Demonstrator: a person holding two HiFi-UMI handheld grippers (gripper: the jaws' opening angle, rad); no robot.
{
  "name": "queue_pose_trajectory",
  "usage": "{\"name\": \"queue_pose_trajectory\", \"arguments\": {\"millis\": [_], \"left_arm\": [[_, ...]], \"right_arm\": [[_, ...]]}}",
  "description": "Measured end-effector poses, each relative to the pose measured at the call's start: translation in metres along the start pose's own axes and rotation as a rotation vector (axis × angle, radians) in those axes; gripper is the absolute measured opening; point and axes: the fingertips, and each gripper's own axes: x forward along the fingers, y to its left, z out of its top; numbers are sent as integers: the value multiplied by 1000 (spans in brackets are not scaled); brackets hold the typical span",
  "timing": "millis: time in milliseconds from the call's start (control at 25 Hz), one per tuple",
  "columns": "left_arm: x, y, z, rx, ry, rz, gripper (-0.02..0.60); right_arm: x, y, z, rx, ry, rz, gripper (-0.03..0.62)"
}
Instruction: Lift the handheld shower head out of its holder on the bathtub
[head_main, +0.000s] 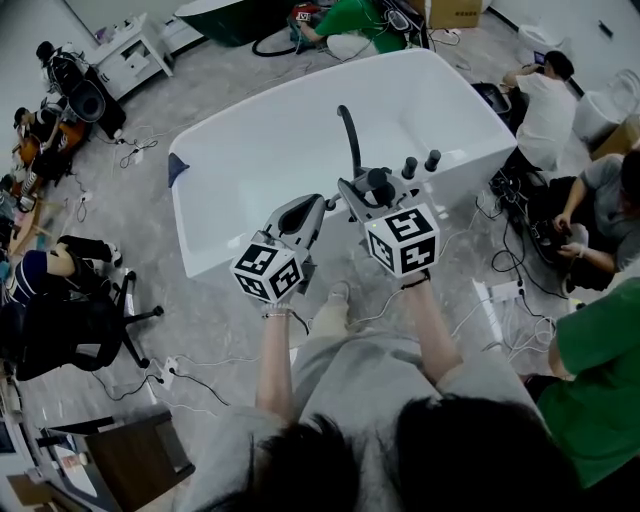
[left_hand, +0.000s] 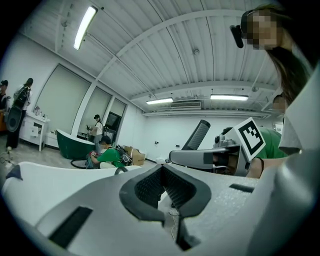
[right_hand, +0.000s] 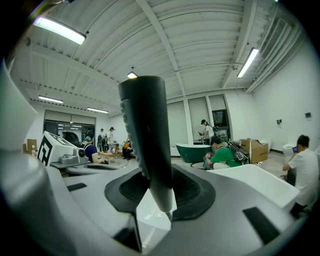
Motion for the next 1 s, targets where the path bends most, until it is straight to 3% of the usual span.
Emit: {"name": "queue_pose_trajectory", "arguments": {"millis": [360,1000], "left_arm": [[-10,-11,16,48,-20,-13,6],[-20,-21,18,54,-33,-10,6]], "right_arm": [[-17,8,10,-12,-30,15,130],[-26,15,17,-23,-53,16,130]]}}
